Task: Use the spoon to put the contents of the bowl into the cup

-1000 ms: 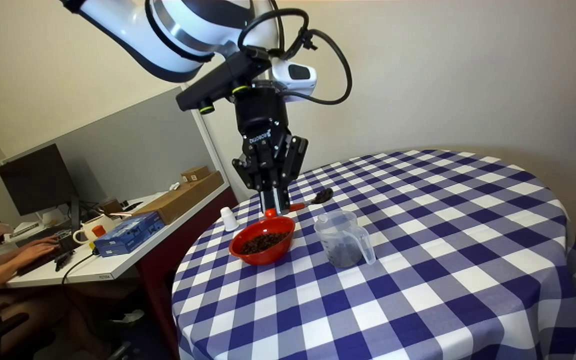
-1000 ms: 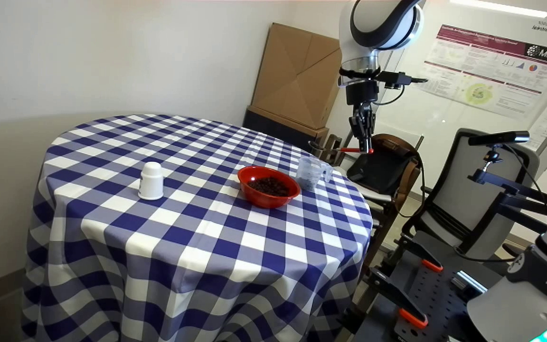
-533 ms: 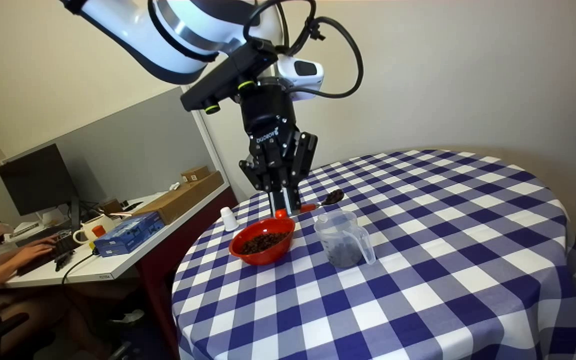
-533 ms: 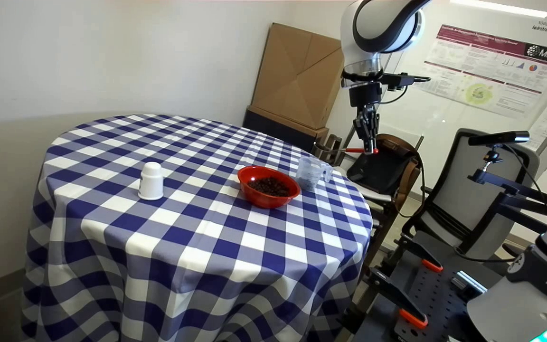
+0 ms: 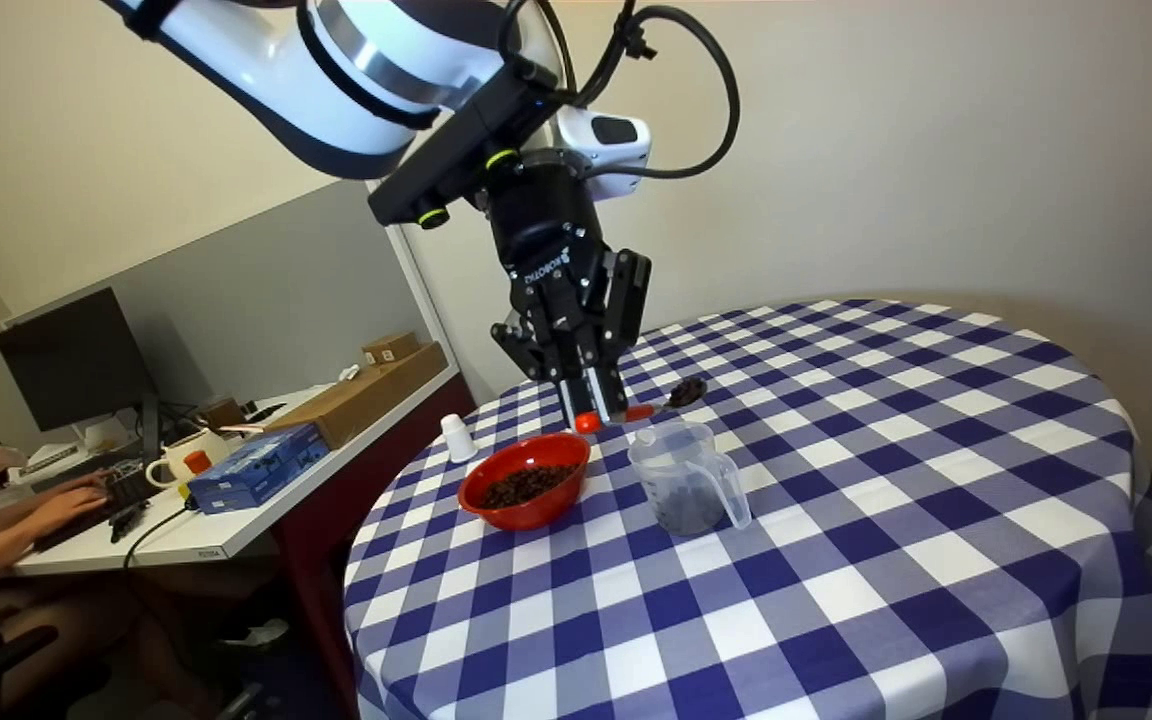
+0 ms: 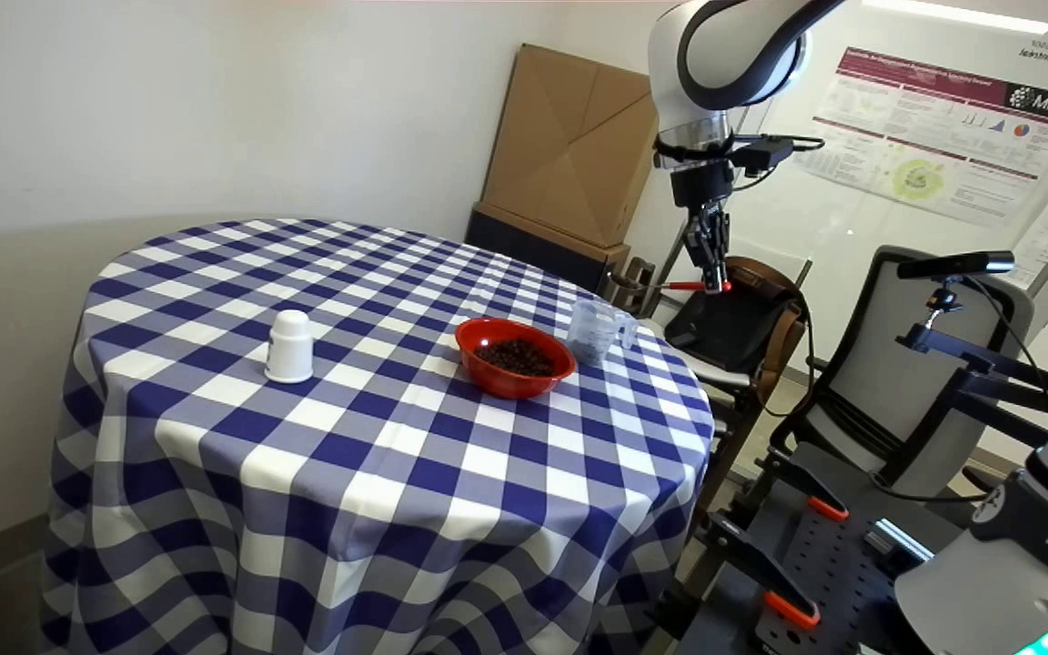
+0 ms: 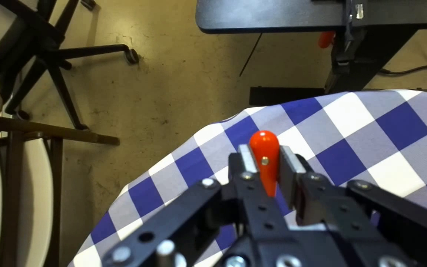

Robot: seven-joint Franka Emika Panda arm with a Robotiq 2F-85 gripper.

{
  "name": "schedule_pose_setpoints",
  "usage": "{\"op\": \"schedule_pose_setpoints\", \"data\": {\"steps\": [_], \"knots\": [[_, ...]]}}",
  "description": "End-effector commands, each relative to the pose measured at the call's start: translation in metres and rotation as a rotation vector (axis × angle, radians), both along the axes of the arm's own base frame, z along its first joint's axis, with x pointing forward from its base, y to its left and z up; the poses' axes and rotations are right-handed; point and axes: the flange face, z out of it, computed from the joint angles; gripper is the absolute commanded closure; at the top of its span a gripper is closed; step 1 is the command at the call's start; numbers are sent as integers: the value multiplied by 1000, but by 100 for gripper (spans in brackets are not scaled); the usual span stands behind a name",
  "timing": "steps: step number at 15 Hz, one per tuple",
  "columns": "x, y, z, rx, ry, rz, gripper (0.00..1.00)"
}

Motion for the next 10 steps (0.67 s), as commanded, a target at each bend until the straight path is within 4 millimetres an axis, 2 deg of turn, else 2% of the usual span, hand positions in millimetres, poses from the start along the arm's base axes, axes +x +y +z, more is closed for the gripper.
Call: {"op": "schedule_pose_setpoints", "data": {"steps": [1,10], "knots": [[4,3,0,-71,-8,27,91],[10,26,-2,-174,-13,112,91]]}}
